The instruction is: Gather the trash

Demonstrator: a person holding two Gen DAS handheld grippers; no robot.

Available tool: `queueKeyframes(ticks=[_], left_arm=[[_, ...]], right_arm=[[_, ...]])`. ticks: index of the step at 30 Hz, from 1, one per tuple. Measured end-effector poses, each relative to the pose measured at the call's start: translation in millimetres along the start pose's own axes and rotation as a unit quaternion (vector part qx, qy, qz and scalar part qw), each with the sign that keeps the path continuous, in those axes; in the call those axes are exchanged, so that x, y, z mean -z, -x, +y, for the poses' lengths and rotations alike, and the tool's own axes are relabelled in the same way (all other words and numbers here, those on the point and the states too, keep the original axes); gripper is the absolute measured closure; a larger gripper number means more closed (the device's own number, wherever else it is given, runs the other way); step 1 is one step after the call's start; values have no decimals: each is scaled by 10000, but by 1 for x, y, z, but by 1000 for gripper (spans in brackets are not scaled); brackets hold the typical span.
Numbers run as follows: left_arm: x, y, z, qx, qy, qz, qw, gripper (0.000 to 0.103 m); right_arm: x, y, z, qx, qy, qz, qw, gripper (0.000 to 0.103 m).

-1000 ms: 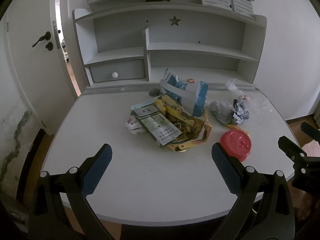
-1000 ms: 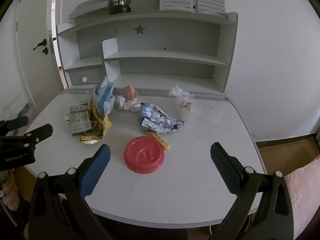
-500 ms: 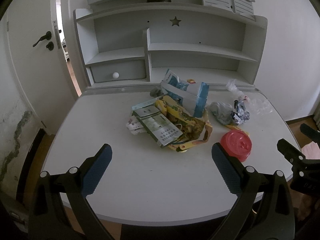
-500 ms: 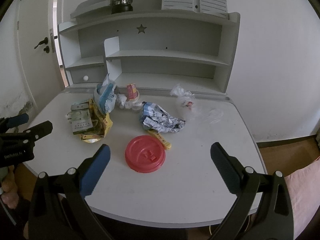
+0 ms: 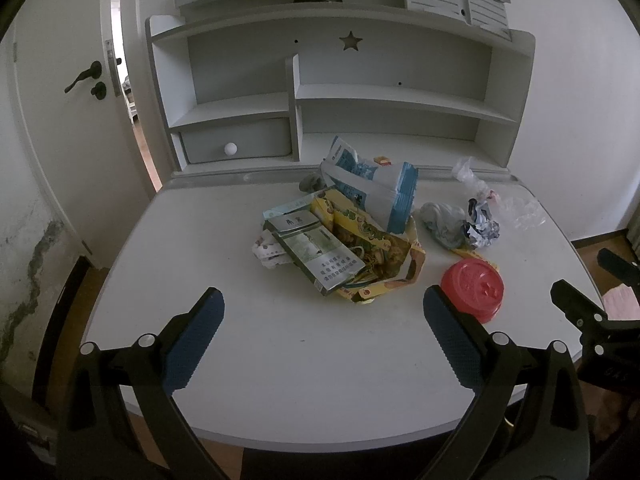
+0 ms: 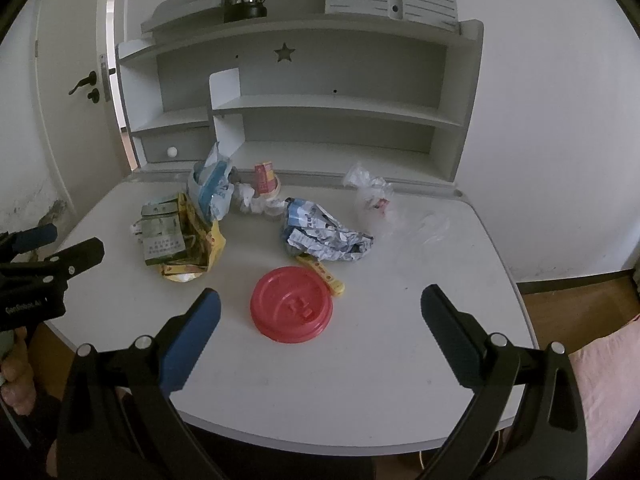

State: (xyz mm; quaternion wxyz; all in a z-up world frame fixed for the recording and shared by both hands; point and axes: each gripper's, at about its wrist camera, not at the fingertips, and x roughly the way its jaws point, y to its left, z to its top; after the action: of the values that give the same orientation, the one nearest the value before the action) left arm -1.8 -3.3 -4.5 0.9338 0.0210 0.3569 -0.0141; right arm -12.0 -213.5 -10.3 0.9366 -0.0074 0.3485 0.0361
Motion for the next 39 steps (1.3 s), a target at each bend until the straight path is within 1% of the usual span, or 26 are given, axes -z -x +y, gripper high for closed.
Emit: queueKeyframes(ticks=[12, 16, 21, 26, 28, 30, 31, 32, 33, 35, 37, 38, 39], left_arm=[[0, 0, 1, -1, 11, 7, 10000, 6], [1, -4, 11, 26, 110, 57, 9999, 6], [7, -18, 31, 382, 387, 330, 9980, 6], [13, -44, 43, 978, 820, 724, 9892, 7], [12, -51, 44, 1039, 877, 773, 9877, 7], [9, -65, 45, 1046, 970, 866, 9860, 14], [6, -75, 46, 1099, 1067, 941, 9837, 23], [3, -83, 49, 1152, 1174, 1021, 9811, 27], [1, -90, 51, 1204, 1286, 1090, 9783, 29], [-2, -103, 54, 1299, 1476, 1217, 9729, 37], [-5, -117, 54, 1425, 1575, 1355, 9677, 43], [-6, -122, 53, 1474, 1595, 1410, 9659, 48], [-7, -127, 52, 1493, 1602, 1460, 9648, 51]], right_arm=[[0, 0, 1, 1, -2, 3, 10000, 6], [1, -1, 0, 7, -3, 11, 10000, 6], [6, -6, 0, -9, 46, 90, 9999, 6], [16, -23, -6, -175, 67, 312, 9993, 6], [18, -30, -8, -231, 40, 371, 9990, 6], [18, -37, -11, -299, 22, 439, 9986, 6], [19, -40, -11, -315, 18, 471, 9984, 6], [19, -43, -12, -327, 16, 503, 9982, 6], [20, -48, -13, -347, 9, 554, 9979, 6], [21, -55, -15, -379, -8, 634, 9973, 6], [20, -63, -17, -406, -37, 713, 9966, 6], [20, -66, -18, -416, -53, 740, 9964, 7], [19, -70, -19, -426, -71, 775, 9961, 7]])
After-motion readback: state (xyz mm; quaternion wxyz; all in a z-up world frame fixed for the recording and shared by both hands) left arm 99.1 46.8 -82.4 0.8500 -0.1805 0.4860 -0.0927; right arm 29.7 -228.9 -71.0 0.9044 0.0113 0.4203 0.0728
